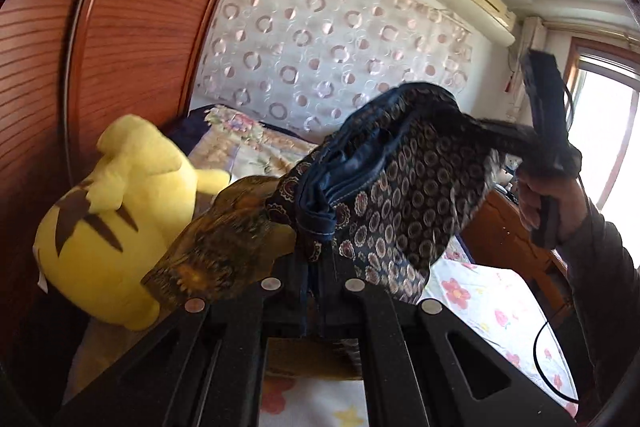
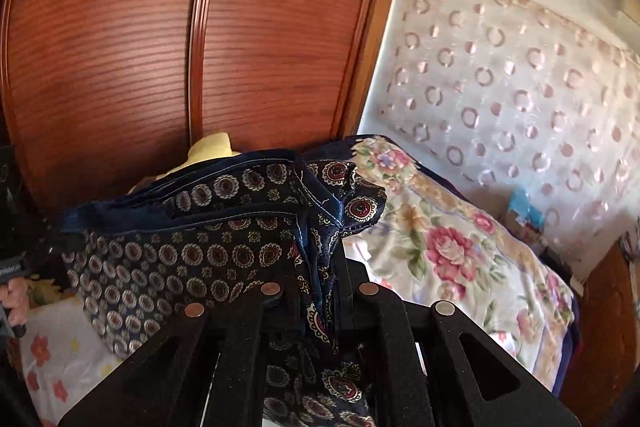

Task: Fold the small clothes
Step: 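Lift the folded shirt with both tools and carry it toward the gold cloth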

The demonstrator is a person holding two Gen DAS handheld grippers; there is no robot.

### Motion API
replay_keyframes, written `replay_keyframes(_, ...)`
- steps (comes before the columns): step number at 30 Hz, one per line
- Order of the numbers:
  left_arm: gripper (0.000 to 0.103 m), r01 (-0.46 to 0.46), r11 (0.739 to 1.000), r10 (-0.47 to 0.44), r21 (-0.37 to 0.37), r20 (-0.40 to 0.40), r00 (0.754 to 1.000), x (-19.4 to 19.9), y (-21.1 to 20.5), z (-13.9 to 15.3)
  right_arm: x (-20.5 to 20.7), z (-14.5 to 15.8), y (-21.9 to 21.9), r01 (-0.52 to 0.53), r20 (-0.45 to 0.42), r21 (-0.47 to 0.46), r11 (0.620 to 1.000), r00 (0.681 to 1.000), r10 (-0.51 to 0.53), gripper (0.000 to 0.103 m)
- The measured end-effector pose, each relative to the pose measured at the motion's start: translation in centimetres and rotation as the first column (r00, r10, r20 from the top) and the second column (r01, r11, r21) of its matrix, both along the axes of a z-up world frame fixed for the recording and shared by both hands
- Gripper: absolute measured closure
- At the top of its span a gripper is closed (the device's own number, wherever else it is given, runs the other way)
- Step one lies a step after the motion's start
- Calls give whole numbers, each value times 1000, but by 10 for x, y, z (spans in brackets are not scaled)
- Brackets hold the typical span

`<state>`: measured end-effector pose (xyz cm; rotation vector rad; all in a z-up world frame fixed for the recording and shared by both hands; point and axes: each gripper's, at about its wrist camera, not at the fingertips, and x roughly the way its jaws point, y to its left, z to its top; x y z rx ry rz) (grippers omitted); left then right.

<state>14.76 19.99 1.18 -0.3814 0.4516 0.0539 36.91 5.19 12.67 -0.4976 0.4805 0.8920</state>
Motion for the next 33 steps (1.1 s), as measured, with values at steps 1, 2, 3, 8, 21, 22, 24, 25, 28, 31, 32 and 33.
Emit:
replay_keyframes(1,99,-3,1000,3,-8,-6,1000,-5,3,-3,5,-3,14,-11,0,-16,1000,1000,11,95)
replay_keyframes(2,99,11,1000,-12,-29,-19,1000,-5,6,-8,10,-3,25,-22,-3,-26,999,1000,22,95)
replay_keyframes(3,99,5,999,-5,-32,-27,1000,-6,9,-13,15,-5,34,-34,-4,-38,999,999,34,95)
replay_keyframes(8,99,-26,999,24,-33,-55,998,-15,22,-28,26,-10,73,-93,11,-84,992,996,94,94)
replay_keyframes(21,99,-61,998,61,9,-119,991,-28,23,-35,39,-7,67,26,-57,19,999,998,-25,54)
replay_keyframes(22,99,-62,998,64,19,-123,990,-28,22,-34,37,-11,61,24,-72,18,1000,997,-23,54)
replay_keyframes(24,94,-68,997,74,43,-140,987,-28,21,-33,23,-23,65,27,-85,5,1000,996,-26,54)
replay_keyframes(25,92,-74,996,81,56,-143,986,-29,20,-31,20,-28,63,33,-93,-1,999,995,-33,54)
replay_keyframes(28,88,-84,990,99,111,-144,985,-32,16,-26,8,-40,57,40,-136,9,999,990,-38,54)
replay_keyframes(31,85,-94,986,114,137,-146,983,-37,13,-20,-4,-47,46,49,-166,23,999,985,-44,54)
replay_keyframes(32,85,-95,985,116,143,-147,982,-38,13,-19,-5,-48,42,50,-174,27,998,984,-45,54)
replay_keyframes(33,83,-99,984,121,150,-148,982,-39,12,-17,-9,-52,41,49,-186,32,998,982,-42,54)
